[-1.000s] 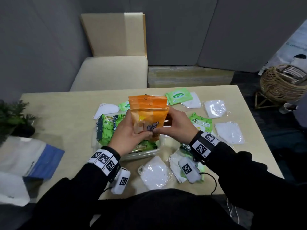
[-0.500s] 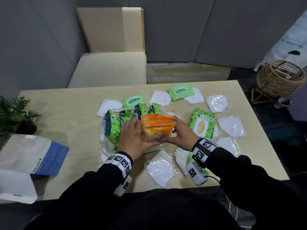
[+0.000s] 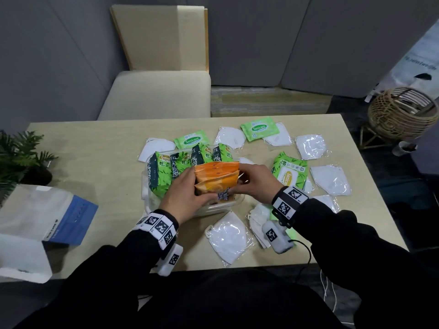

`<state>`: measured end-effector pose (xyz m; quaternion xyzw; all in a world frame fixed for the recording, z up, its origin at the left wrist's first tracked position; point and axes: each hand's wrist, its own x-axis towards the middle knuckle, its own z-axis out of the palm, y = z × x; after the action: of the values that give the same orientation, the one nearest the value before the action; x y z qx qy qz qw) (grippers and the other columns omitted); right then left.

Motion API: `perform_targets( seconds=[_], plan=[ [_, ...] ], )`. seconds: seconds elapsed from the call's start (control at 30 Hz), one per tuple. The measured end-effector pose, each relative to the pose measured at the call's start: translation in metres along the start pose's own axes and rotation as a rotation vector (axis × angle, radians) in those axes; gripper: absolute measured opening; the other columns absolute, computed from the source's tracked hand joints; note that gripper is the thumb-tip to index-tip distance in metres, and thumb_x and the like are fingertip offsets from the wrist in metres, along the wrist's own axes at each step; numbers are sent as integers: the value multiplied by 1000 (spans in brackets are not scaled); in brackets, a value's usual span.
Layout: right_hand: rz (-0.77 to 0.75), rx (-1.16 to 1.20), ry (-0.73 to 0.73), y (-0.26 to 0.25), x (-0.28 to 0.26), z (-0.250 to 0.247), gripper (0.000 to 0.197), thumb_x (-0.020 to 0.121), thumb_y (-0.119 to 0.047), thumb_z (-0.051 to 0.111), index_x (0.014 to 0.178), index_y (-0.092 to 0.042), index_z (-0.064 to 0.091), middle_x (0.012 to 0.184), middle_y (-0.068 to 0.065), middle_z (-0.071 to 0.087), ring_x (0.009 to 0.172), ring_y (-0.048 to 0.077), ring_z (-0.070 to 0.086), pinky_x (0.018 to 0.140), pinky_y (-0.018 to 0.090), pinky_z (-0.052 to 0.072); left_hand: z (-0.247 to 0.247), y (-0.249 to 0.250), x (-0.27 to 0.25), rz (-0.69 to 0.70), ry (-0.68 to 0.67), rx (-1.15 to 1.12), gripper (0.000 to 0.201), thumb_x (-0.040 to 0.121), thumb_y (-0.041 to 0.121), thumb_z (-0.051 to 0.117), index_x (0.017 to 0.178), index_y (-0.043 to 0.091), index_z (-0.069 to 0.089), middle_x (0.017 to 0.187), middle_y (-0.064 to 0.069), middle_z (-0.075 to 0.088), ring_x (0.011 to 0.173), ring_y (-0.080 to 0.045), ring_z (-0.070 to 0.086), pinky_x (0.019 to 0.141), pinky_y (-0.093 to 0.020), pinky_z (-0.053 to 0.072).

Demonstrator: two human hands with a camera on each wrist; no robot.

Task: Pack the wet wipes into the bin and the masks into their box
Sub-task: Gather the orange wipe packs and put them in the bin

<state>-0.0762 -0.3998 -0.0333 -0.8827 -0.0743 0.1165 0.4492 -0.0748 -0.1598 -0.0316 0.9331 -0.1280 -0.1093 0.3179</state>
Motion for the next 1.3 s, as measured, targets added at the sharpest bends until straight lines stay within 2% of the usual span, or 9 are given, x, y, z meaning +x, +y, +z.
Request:
perform_targets(
  seconds=[0.2,0.33,0.47,0.53,0.73,0.93,1.1,1.2,1.3],
  plan=[
    [-1,-43,-73,-2,3,-10,44,78,-20,89,118,-27,71,76,-17,65,67,-4,61,66,10,44,0,6,4,-33,-20,-8,70,77,57,82,133,22,56,123,9,60,111,-10,54,99,-27,43],
    [0,14,-85,-3,3,-13,41,75,-15,90,108,-29,70,65,-25,64,63,-8,59,65,9,44,-1,5,7,-20,-81,-1,77,75,58,82,136,22,52,128,7,58,119,-13,56,107,-36,46],
    [20,97,-32,0,-6,-16,64,70,-33,95,127,-29,67,101,-14,71,75,11,69,80,31,60,-15,5,5,-18,-40,-38,87,57,71,86,124,31,49,119,13,61,105,-10,61,92,-38,55],
    [10,173,53,3,-11,-15,60,74,-37,92,128,-32,66,110,-12,71,74,11,66,81,32,59,-19,4,3,-15,40,-90,90,54,69,89,127,34,49,121,14,59,106,-10,60,90,-35,54],
    [36,234,72,8,-9,-8,29,86,-24,82,114,-25,73,104,-8,74,78,24,70,61,28,53,-9,9,7,5,59,-115,60,68,58,86,114,32,57,105,14,67,91,-8,66,85,-40,58],
    [51,322,74,5,-10,-23,18,87,-28,82,103,-30,76,101,-2,77,79,22,73,60,32,54,-22,12,7,21,34,-142,55,71,63,81,116,38,63,102,19,68,90,-5,65,77,-29,54],
    [15,392,76,10,-13,-35,37,81,-21,88,115,-22,74,103,2,77,75,18,67,61,31,54,-33,11,11,48,124,-250,30,71,46,89,97,36,77,90,19,74,84,-3,66,74,-26,55],
    [-19,347,80,9,-10,-27,53,72,-25,93,121,-27,72,106,-4,74,76,22,66,72,31,59,-29,11,18,58,154,-273,20,72,39,90,89,32,81,83,17,75,79,-6,68,72,-28,58],
    [-28,319,90,4,-2,-19,35,76,-21,90,108,-26,77,100,-3,74,77,20,68,66,25,55,-29,8,20,123,165,-241,16,74,38,88,84,29,82,80,14,74,78,-9,68,72,-29,56]
  ],
)
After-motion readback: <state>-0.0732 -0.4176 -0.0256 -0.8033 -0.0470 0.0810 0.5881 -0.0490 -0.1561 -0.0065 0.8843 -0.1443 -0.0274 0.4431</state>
